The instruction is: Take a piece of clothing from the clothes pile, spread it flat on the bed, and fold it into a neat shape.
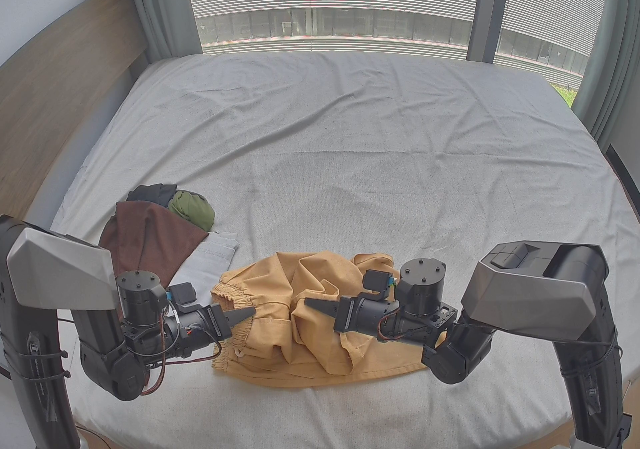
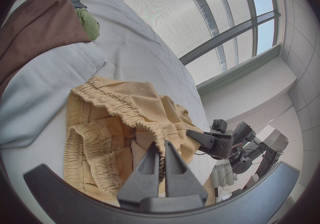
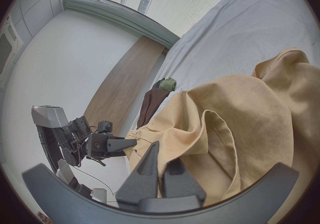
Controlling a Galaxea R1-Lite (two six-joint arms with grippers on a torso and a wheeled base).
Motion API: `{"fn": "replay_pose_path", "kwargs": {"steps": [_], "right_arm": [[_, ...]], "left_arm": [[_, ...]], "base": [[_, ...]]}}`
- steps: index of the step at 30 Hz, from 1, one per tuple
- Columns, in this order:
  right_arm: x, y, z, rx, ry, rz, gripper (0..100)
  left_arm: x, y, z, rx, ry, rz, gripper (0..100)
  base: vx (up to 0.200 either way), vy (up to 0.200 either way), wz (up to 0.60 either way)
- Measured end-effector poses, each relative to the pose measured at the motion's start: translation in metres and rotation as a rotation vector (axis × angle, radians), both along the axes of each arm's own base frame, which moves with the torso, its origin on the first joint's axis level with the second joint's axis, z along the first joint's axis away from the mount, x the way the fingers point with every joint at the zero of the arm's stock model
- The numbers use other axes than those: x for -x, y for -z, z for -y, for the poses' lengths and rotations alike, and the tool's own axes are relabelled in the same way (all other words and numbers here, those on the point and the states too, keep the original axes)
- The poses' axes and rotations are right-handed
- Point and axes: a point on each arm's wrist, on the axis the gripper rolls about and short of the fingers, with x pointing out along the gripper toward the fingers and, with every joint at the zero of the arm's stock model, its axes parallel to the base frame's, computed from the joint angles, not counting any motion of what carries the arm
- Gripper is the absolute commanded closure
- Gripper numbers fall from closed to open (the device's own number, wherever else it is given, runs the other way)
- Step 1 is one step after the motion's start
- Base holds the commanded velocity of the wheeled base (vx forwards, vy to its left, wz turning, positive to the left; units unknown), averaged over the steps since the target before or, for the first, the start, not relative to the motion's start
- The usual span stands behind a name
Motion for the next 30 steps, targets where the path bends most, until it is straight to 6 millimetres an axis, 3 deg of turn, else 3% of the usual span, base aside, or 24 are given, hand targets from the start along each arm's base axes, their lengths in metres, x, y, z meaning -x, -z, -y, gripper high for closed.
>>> {"fn": "replay_pose_path", "kwargs": {"steps": [9,20,30], "right_arm": [[0.003,-0.006,0.011,-0.013,0.018,0.017,100],[0.006,-0.054,0.06,-0.068,0.118,0.112,100],[0.008,-0.083,0.088,-0.098,0.18,0.186,100]], "left_arm": [[-0.002,-0.007,0.0,0.015,0.01,0.026,100],[-0.006,-0.043,0.001,0.058,0.01,0.156,100],[-0.01,-0.067,0.002,0.082,0.005,0.249,100]], "base": [[0.0,0.0,0.0],[0.0,0.0,0.0],[0.0,0.0,0.0]]}}
